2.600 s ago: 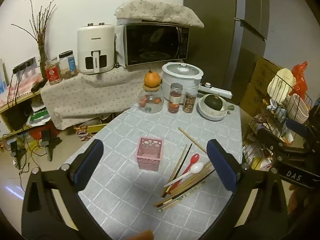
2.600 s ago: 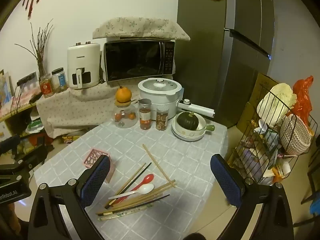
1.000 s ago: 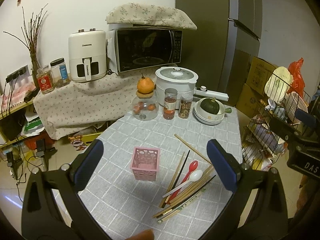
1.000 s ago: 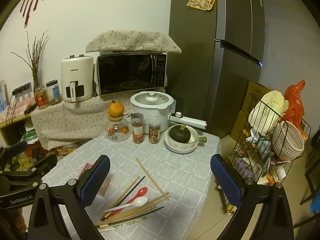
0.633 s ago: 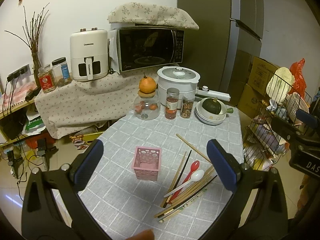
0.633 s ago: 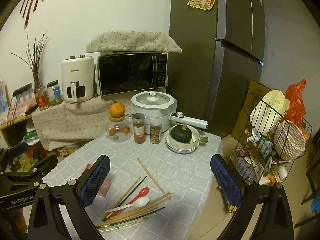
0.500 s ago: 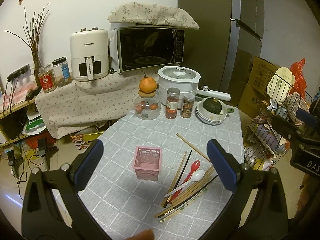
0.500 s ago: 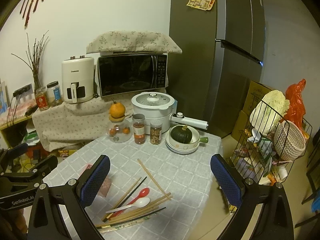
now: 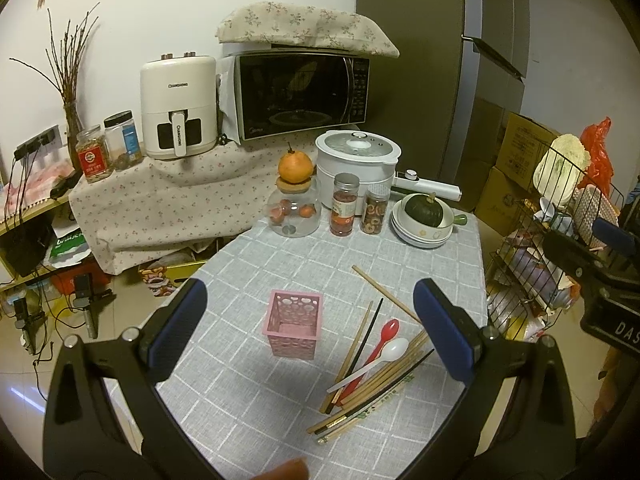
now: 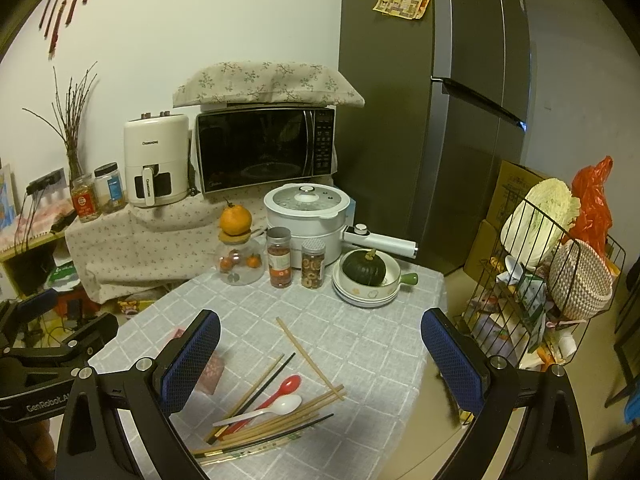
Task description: Organize utensils
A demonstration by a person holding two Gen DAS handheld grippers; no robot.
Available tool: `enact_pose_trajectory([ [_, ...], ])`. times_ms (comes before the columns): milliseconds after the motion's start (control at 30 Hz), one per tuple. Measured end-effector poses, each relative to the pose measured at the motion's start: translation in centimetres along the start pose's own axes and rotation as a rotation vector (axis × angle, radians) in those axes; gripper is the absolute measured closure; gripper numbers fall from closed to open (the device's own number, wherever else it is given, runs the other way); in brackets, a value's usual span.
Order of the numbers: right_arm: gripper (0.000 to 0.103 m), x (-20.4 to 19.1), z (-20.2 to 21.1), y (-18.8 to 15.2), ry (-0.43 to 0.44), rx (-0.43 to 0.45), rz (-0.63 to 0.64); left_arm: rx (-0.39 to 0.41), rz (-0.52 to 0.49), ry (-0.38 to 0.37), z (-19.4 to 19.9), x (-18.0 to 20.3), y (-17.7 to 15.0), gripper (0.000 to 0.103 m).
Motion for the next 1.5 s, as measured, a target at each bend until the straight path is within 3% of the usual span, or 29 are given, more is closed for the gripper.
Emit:
enact_pose_trajectory([
  [800,0.002,0.0,-1.0,-1.0,0.017,-0.034,-0.019,-0.013,0.021,-0.001,-0.5,-0.3,-0.5,0.000],
  [1000,0.001,1.4,-4.5,-2.5,0.017,-0.158,-0.044,-0.109,0.023,-0.018,-3.4,0.2,-1.9,0.001],
  [1400,0.002,5.6,-12.2,-7.8,-0.005,-0.473,-0.099,-0.395,-0.115,-0.138,-9.4,4.6,-6.0,0.001],
  [1500,0.002,6.8,-14.1,-9.7,-0.004,-0.565,-0.132,-0.448,-0.145,-0.175,-10.6,6.2,-6.8,0.007],
])
Point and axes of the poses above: each gripper's, at about its wrist camera, not at the fingertips, and z roughly against the way its jaws point, x to its right, y to its top, the point moved 8 cm from there along -z, roughly the way its jaws point, and after that the axes turned 6 degrees about -z, right-handed, at the moved point
